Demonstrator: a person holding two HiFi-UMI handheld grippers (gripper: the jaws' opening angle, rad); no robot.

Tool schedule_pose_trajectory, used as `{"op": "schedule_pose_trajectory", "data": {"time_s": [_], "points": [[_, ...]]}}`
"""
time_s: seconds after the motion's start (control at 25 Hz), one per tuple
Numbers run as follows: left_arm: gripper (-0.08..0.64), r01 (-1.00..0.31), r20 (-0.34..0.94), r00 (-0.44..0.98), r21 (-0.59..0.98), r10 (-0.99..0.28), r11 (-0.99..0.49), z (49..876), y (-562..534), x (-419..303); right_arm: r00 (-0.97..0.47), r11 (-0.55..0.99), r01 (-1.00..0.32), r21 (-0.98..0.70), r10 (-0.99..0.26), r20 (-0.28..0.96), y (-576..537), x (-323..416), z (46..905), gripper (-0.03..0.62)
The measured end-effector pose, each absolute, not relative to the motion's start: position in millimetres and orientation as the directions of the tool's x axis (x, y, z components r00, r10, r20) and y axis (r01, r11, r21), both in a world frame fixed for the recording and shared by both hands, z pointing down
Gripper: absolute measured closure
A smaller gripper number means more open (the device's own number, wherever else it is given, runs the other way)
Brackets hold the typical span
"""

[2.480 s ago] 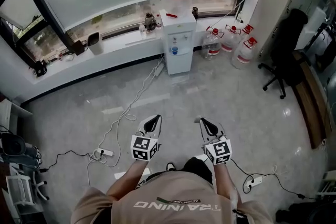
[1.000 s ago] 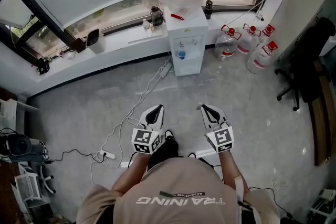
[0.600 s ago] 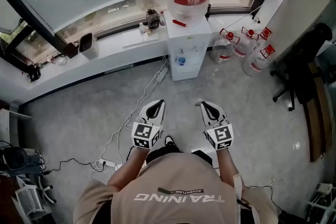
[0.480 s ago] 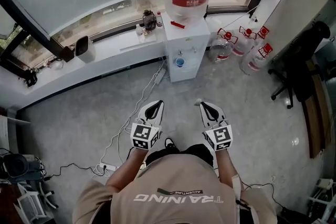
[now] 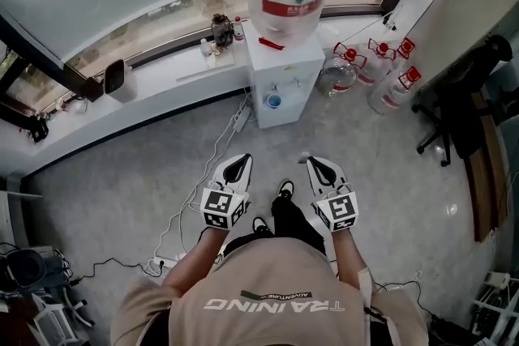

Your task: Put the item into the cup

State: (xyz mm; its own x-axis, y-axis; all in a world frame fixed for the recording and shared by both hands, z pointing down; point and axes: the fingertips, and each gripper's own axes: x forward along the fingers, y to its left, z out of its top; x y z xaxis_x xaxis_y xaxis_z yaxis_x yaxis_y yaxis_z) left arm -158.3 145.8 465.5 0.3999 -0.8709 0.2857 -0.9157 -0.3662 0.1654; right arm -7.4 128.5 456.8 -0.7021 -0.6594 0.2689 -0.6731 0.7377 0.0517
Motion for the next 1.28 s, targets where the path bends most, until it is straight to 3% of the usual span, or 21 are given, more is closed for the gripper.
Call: {"op": "schedule_pose_trajectory", "data": {"time_s": [0.88, 1.28], "points": [[0.552, -0.955, 0.340, 0.296, 0.114, -0.893, -0.274, 467, -48, -156, -0.797, 0.844, -0.534, 0.053, -0.523, 0.301, -70, -22, 499, 0.580], [0.552, -0.940, 0.355, 0.342, 0.119, -0.870, -0.321, 488, -84, -183, -0.768, 0.822, -0.569, 0.040, -0.548, 0.331, -103, -52, 507, 0.580]]}}
